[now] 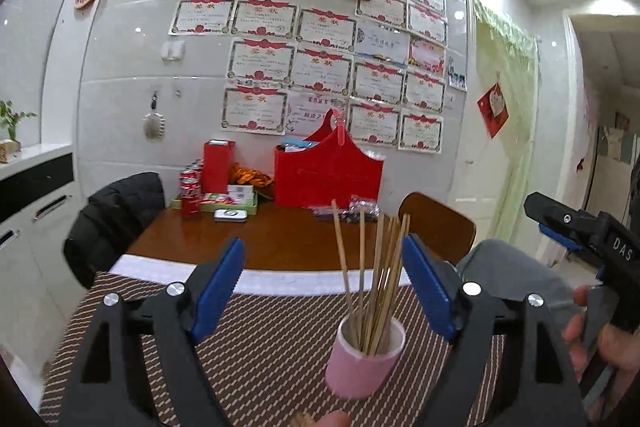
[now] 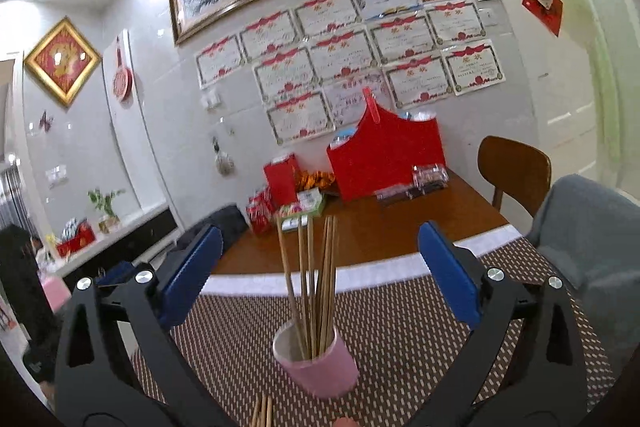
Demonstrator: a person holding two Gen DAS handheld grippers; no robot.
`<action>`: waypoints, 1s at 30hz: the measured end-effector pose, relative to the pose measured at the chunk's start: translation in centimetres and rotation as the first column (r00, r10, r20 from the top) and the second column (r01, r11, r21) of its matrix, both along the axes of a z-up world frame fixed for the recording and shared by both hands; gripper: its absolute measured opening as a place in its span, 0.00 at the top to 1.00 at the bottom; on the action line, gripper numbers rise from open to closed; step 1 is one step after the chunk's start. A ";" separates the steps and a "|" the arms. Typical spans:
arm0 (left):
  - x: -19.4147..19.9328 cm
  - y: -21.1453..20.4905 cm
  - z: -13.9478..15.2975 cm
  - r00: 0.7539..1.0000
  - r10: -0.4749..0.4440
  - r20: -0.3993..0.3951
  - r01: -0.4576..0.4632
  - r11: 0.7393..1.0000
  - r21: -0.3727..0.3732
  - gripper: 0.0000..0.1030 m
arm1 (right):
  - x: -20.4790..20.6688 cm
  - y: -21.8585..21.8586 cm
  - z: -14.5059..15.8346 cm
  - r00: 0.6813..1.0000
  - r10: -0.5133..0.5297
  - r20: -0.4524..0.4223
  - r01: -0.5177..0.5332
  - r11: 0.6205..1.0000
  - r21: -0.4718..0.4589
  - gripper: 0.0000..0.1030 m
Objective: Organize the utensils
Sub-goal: 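Move both open tools back down to the remaining chopsticks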
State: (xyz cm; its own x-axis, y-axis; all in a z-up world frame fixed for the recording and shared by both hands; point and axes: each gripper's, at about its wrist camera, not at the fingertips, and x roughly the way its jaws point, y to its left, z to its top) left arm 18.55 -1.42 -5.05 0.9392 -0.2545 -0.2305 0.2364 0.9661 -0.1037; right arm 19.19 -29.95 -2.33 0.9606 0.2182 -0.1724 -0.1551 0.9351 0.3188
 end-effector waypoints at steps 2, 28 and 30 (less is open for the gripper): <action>-1.5 0.2 -0.2 1.000 0.011 -0.011 -0.011 1.000 0.018 0.23 | -1.3 0.4 -0.1 1.000 0.013 -0.017 -0.013 1.000 -0.020 0.06; -7.4 0.1 -16.3 0.852 0.125 -0.508 0.010 0.967 0.255 0.23 | -7.5 2.1 -8.9 0.952 0.094 -0.290 -0.118 0.991 -0.064 0.06; -7.2 -0.2 -17.7 0.832 0.124 -0.541 0.020 0.967 0.253 0.23 | -7.3 2.2 -9.6 0.947 0.095 -0.306 -0.121 0.990 -0.067 0.06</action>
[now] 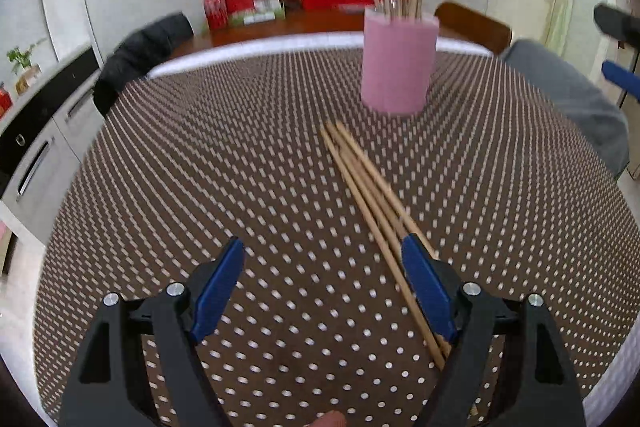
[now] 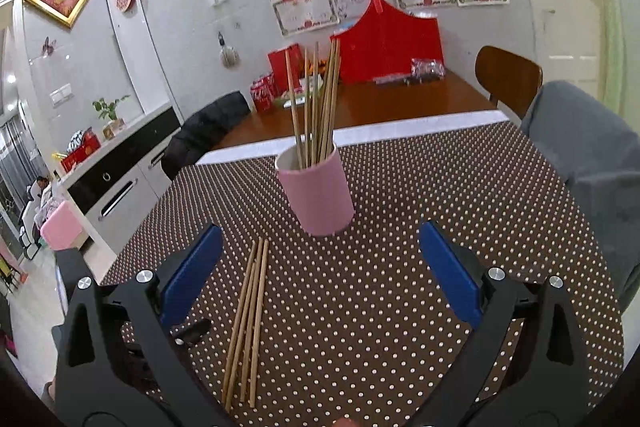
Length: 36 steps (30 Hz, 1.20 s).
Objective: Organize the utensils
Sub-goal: 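Move both open tools back down to the remaining chopsticks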
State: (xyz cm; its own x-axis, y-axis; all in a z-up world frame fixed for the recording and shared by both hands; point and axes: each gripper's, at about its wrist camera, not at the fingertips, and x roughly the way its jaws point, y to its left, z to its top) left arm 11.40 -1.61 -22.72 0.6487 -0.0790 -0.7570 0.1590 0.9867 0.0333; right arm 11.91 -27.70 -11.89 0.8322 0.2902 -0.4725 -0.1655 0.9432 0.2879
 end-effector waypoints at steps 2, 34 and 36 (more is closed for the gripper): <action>0.3 -0.2 -1.1 1.000 0.002 -0.029 -0.002 1.000 0.000 0.23 | 0.3 0.1 -0.5 1.000 0.005 -0.017 -0.004 1.000 0.001 0.06; 3.0 3.0 -3.2 0.998 0.030 -0.063 -0.030 1.000 -0.004 0.22 | 6.8 9.7 -11.0 0.913 0.178 -0.368 -0.281 0.927 -0.249 0.06; 3.0 3.3 -3.2 0.998 0.029 -0.062 -0.029 1.000 -0.001 0.22 | 6.9 9.7 -11.0 0.918 0.159 -0.364 -0.273 0.918 -0.287 0.06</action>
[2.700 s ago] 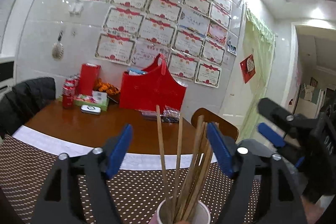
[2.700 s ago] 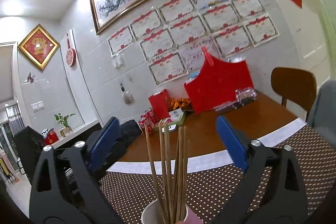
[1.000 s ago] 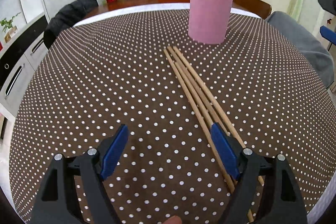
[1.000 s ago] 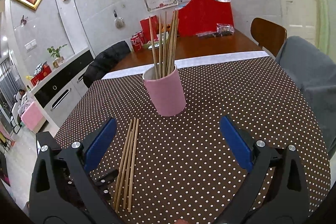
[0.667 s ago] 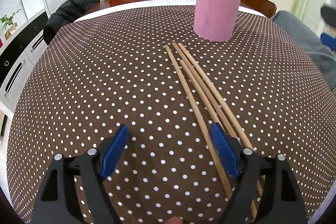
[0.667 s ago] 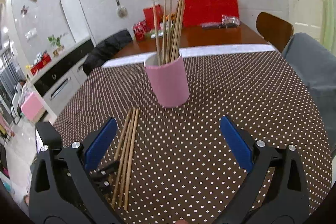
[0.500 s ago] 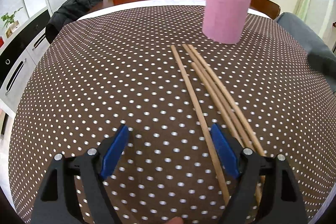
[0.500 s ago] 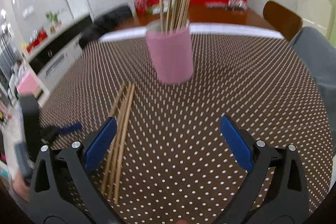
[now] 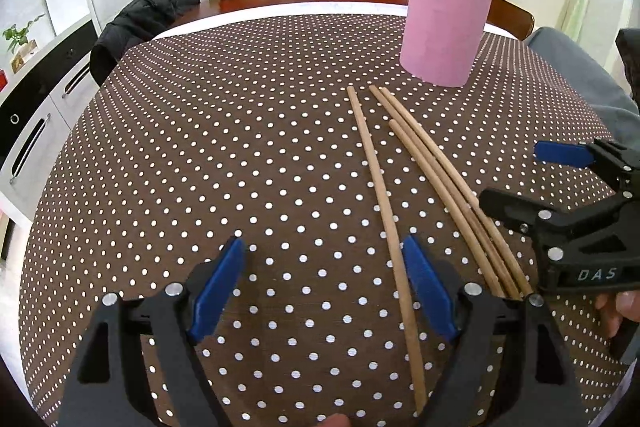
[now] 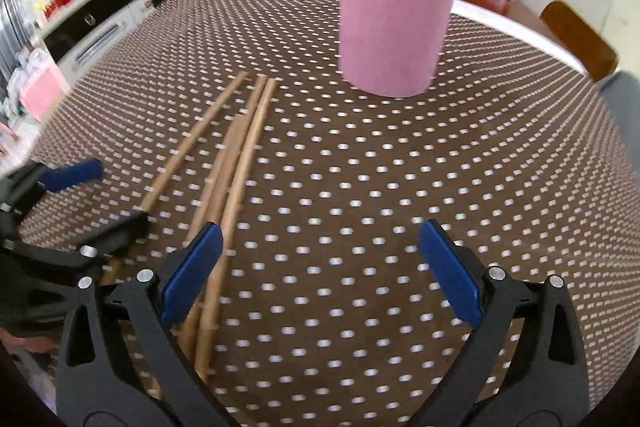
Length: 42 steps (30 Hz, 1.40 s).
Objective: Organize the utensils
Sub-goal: 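Move both open tools back down to the remaining chopsticks, then close the left tool on a chopstick while the right tool grasps another chopstick, then lift both chopsticks into the pink cup and open both tools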
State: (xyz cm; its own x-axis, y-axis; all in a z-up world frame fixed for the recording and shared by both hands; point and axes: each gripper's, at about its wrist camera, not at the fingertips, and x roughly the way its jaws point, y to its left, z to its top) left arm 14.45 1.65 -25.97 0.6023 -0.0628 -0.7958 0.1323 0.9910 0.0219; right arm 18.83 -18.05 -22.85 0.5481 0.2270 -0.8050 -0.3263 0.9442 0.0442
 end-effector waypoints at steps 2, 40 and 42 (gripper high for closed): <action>0.0 0.1 0.0 1.000 0.000 0.000 0.000 1.000 -0.001 0.22 | 0.1 0.0 0.0 1.000 0.018 -0.019 -0.018 0.999 0.030 0.06; 4.6 0.8 5.6 0.990 -0.007 0.138 0.031 0.984 -0.173 0.95 | 1.7 -2.0 3.8 0.990 0.060 0.124 -0.094 0.952 0.291 0.95; 4.2 0.9 6.7 0.984 -0.001 0.178 0.036 0.980 -0.195 0.95 | 1.0 -3.0 4.9 0.985 0.045 0.164 -0.098 0.937 0.336 0.95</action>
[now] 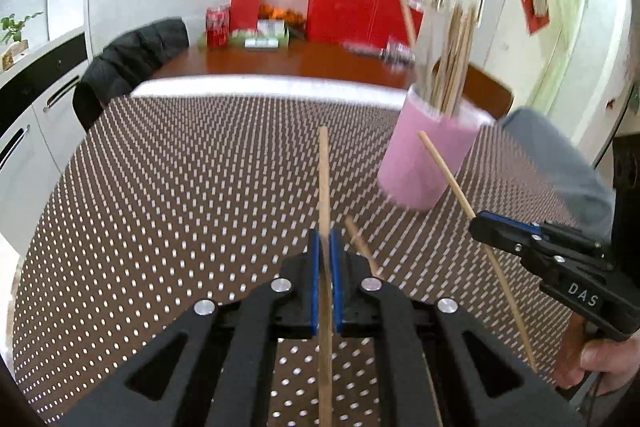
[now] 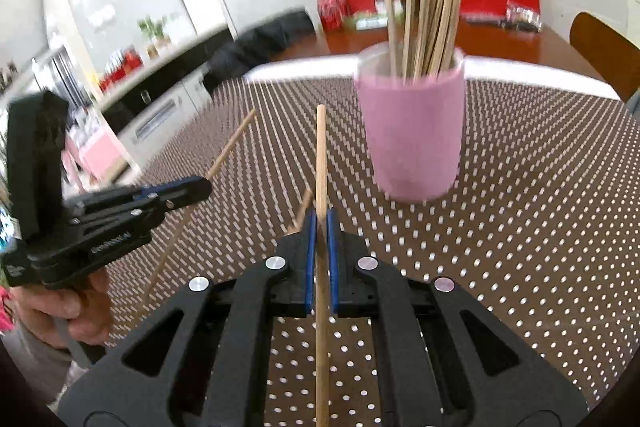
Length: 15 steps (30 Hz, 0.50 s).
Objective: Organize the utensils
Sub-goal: 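Lift both chopsticks into the pink cup and open both tools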
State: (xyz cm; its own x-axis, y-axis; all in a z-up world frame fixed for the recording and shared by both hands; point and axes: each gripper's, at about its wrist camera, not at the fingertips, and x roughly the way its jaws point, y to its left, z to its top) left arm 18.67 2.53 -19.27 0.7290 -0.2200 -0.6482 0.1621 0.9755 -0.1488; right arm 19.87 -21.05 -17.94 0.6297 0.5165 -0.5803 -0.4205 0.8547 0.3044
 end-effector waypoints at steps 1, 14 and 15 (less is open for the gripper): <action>-0.2 0.0 0.7 1.000 -0.001 0.026 0.001 1.000 -0.013 0.95 | -0.4 -0.5 0.6 1.000 -0.005 0.022 0.004 1.000 0.027 0.95; -0.1 -2.1 7.8 0.977 -0.040 0.208 0.055 0.996 -0.067 0.95 | -0.5 -4.1 7.9 0.957 -0.144 0.252 0.083 0.968 0.236 0.94; 0.0 -2.2 8.2 0.975 -0.043 0.218 0.059 0.996 -0.070 0.95 | -0.6 -4.3 8.3 0.954 -0.149 0.262 0.084 0.966 0.243 0.94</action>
